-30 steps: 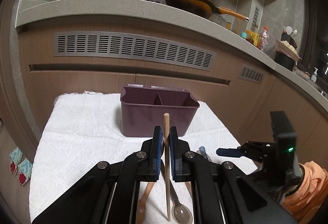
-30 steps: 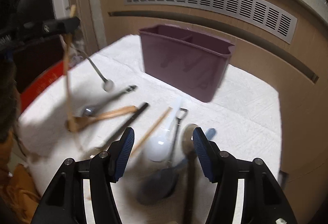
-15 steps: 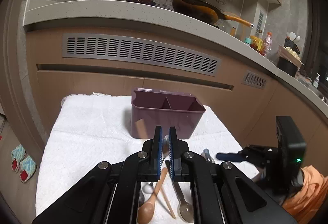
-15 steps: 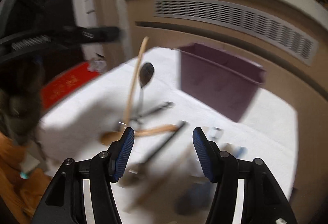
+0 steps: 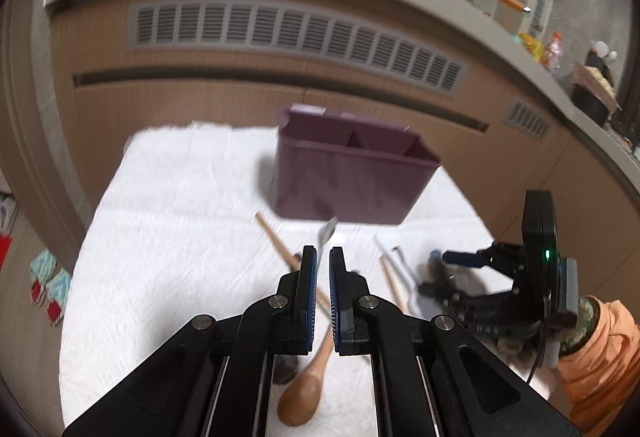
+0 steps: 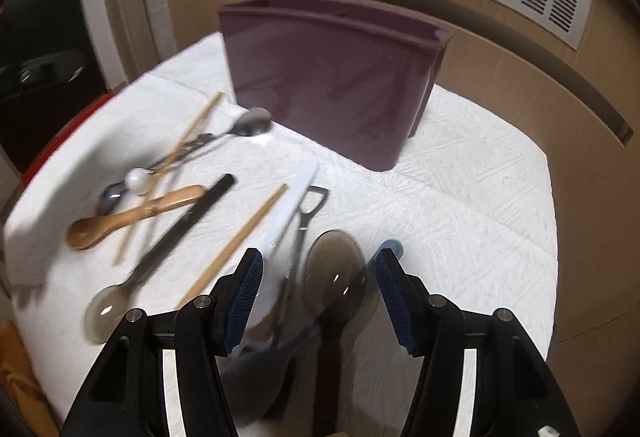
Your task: Organize utensils
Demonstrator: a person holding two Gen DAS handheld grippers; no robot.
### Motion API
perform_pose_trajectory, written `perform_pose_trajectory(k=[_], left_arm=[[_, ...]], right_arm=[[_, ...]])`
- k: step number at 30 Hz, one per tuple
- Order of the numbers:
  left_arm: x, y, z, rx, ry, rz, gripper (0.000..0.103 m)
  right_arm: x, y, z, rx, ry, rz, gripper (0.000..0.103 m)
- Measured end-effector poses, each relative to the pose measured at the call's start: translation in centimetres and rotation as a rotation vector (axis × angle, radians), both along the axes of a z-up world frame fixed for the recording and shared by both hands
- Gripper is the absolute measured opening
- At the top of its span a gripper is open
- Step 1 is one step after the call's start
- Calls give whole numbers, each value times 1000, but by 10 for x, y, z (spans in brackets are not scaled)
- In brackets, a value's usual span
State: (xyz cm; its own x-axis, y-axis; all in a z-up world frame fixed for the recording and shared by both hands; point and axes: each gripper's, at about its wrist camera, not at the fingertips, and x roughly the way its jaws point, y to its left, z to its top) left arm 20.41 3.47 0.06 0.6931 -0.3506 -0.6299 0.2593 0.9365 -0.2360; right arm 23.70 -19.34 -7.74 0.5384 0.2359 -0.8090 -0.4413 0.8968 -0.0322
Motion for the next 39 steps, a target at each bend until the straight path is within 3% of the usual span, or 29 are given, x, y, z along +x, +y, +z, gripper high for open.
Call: perform_pose_trajectory(k=[3, 4, 5, 7, 9, 13, 16, 18, 21, 28, 32, 36, 39], left_arm=[[6, 8, -17, -5, 59, 31, 8], [9, 10, -23, -7, 83, 42, 8], [13, 12, -29, -11, 111, 51, 9], [21, 13, -39, -26, 164, 69, 15], [30, 11, -47, -50, 212, 80, 28], [48, -3, -52, -68, 252, 88, 35], [66, -32, -45, -1, 206, 36, 35], [81, -61, -48, 104, 162, -46, 35], [104, -86, -61, 237, 153, -85, 35], [135, -99, -82, 301, 241, -208, 34], [124, -82, -70, 276, 218, -187, 34], [66, -57, -51, 270, 78, -149, 38], [24, -46, -54, 293, 55, -137, 38]], right_arm=[[10, -7, -6, 21, 48, -37, 56], [10, -8, -6, 23, 50, -45, 51], [8, -9, -6, 18, 47, -49, 33], [5, -12, -3, 24, 64, -50, 31], [-3, -14, 2, 40, 54, -49, 30], [-21, -18, 22, 66, -9, -43, 30], [-27, -19, 33, 80, -44, -41, 30], [-30, -18, 36, 85, -64, -40, 30], [-34, -18, 37, 90, -80, -45, 30], [-42, -30, 35, 108, -75, -58, 30], [-42, -34, 32, 116, -71, -71, 30], [-43, -37, 32, 130, -76, -76, 30], [-42, -37, 30, 131, -73, -79, 30]])
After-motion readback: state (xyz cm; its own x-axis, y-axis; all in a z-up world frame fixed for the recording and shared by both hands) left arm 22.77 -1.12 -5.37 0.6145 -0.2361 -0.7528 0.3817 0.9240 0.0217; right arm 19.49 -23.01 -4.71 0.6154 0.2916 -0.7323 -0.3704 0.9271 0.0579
